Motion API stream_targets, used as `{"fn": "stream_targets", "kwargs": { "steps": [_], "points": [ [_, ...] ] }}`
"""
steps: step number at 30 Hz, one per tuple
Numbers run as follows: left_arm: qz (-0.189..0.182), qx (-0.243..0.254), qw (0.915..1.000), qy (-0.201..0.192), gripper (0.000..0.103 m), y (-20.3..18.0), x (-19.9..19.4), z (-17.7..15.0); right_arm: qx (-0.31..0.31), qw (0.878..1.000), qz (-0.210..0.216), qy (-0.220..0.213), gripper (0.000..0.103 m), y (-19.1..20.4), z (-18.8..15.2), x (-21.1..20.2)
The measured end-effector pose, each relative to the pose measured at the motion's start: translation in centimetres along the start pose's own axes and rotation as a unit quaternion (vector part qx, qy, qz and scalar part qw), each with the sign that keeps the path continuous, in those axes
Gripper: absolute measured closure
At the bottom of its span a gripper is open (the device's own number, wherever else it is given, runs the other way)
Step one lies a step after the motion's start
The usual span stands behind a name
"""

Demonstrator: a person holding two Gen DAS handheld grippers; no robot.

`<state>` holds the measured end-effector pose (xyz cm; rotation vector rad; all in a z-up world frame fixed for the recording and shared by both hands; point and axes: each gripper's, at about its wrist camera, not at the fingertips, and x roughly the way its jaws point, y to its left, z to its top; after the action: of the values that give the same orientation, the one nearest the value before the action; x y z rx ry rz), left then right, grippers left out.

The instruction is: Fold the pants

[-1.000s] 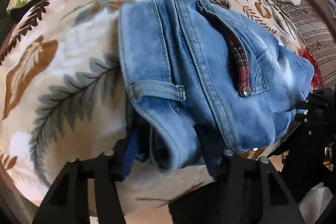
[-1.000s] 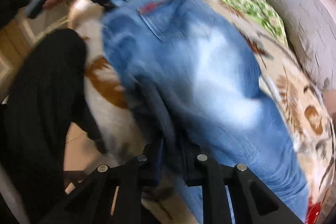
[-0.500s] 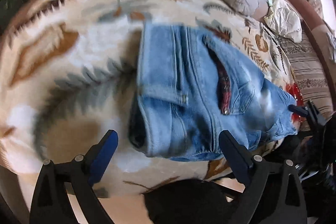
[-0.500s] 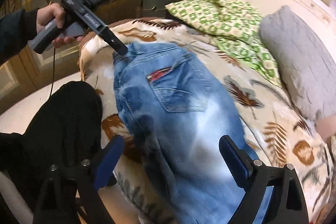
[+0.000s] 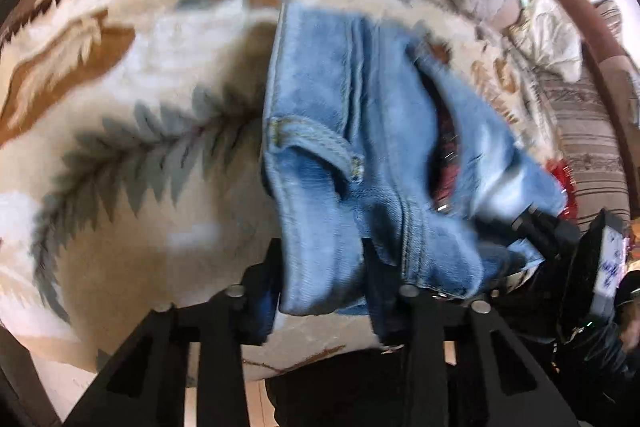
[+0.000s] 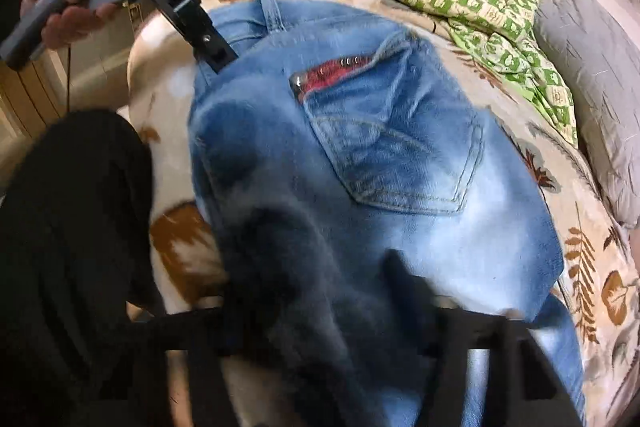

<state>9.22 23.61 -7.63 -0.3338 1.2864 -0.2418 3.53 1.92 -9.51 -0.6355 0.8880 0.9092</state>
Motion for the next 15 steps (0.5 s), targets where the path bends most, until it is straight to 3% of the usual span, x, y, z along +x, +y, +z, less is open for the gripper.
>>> {"fn": "stream_targets", "kwargs": {
  "steps": [1, 5, 8, 9, 10, 12, 14, 15],
  "points": [
    [-0.006, 0.003, 0.9999, -0.012, 0.070, -0.2, -0.9, 0.3, -0.007, 1.000, 0.004, -0.004, 0.067, 0.3, 0.3, -0.3],
    [-0.014, 0.015, 0.9988, -0.044, 0.071, -0.7, -3.5, 1.1, -0.011, 1.000, 0.016, -0.012, 0.067, 1.3, 1.4, -0.4],
    [0.014, 0.017, 0.9997, -0.015, 0.070, 0.2, -1.8, 0.5, -0.014, 1.000, 0.009, -0.009, 0.067, 1.5, 1.6, 0.1],
    [0.028, 0.013, 0.9995, 0.001, 0.068, 0.4, -0.4, 0.3, -0.015, 1.000, 0.010, -0.001, 0.062, 1.6, 1.3, 0.5],
    [0.049, 0.008, 0.9985, 0.023, 0.052, 1.0, 1.4, -0.2, -0.014, 1.000, 0.008, 0.004, 0.046, 1.7, 1.0, 0.8],
    [0.049, 0.014, 0.9985, 0.020, 0.040, 1.4, 2.5, -0.8, -0.010, 1.000, -0.017, 0.013, 0.020, 1.8, 0.7, 1.2],
    [0.074, 0.019, 0.9971, 0.009, 0.029, 0.8, 1.4, -0.8, 0.000, 0.999, -0.022, 0.024, 0.019, 1.7, 0.4, 1.1],
    [0.107, 0.024, 0.9940, -0.003, 0.017, 0.4, 0.5, -0.8, 0.012, 1.000, -0.012, 0.020, 0.019, 1.4, 0.0, 0.3]
  ]
}}
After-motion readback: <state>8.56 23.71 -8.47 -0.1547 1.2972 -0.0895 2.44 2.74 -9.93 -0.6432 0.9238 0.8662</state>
